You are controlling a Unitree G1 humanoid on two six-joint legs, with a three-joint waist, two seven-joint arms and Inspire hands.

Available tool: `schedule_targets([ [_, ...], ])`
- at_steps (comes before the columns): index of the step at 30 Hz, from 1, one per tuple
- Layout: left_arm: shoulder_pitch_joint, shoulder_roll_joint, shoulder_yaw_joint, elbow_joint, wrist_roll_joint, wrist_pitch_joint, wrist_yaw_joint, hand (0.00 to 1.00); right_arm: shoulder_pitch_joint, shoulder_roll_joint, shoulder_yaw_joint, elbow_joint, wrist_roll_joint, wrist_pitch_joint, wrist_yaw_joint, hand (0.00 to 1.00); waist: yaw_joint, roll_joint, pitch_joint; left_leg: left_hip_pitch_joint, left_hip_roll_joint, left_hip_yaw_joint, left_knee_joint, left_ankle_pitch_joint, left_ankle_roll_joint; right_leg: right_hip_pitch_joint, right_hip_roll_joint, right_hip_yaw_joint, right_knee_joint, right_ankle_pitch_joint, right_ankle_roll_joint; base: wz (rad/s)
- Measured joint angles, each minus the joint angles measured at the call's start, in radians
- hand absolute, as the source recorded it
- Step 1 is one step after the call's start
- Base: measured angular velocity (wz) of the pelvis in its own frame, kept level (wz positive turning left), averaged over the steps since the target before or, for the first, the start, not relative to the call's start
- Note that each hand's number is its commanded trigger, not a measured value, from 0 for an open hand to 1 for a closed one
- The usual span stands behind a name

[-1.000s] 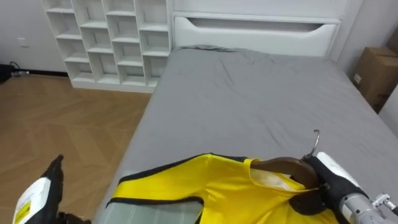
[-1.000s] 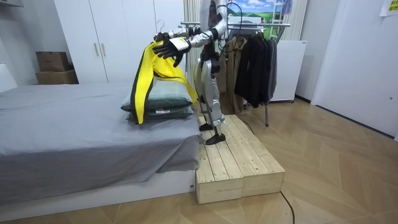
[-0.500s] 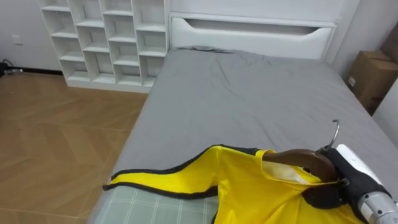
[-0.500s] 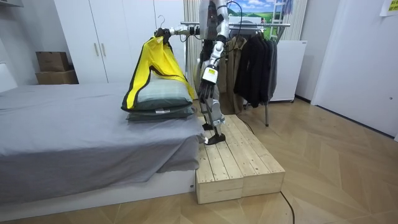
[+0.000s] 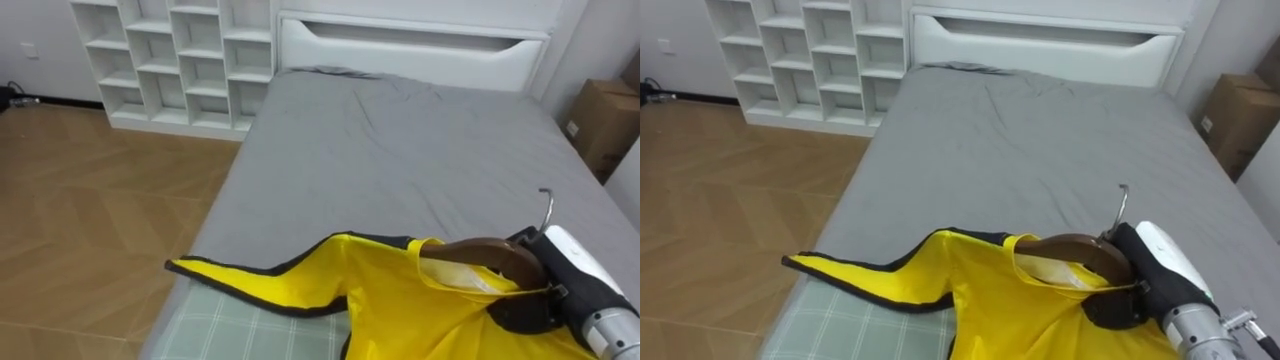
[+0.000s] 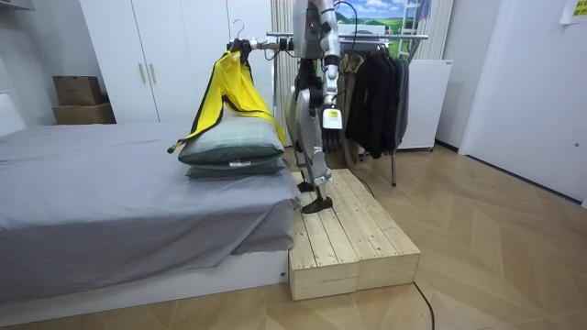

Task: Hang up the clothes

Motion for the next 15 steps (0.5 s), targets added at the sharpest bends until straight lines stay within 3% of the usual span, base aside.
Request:
schedule_targets([
  [5,0.000,-0.002,-0.012,-0.003,0.000,0.022,-0.018,0.00,0.014,0.002,0.000,-0.014,-0.002,0.003,0.000,1.00,-0.007,-0.008,-0.0019,0.000,-0.002,-0.001,0.000,0.000,0.000,0.002,-0.002,0.000,0.000,-0.001,0.001,0.00],
  [15,0.003,-0.005,-0.033,-0.018,0.000,0.044,-0.029,0.00,0.013,0.002,-0.019,-0.020,-0.007,0.045,0.000,1.00,-0.024,-0.019,-0.0032,-0.002,-0.005,-0.001,0.001,-0.003,0.005,0.001,-0.005,-0.001,0.000,-0.003,0.004,0.00],
])
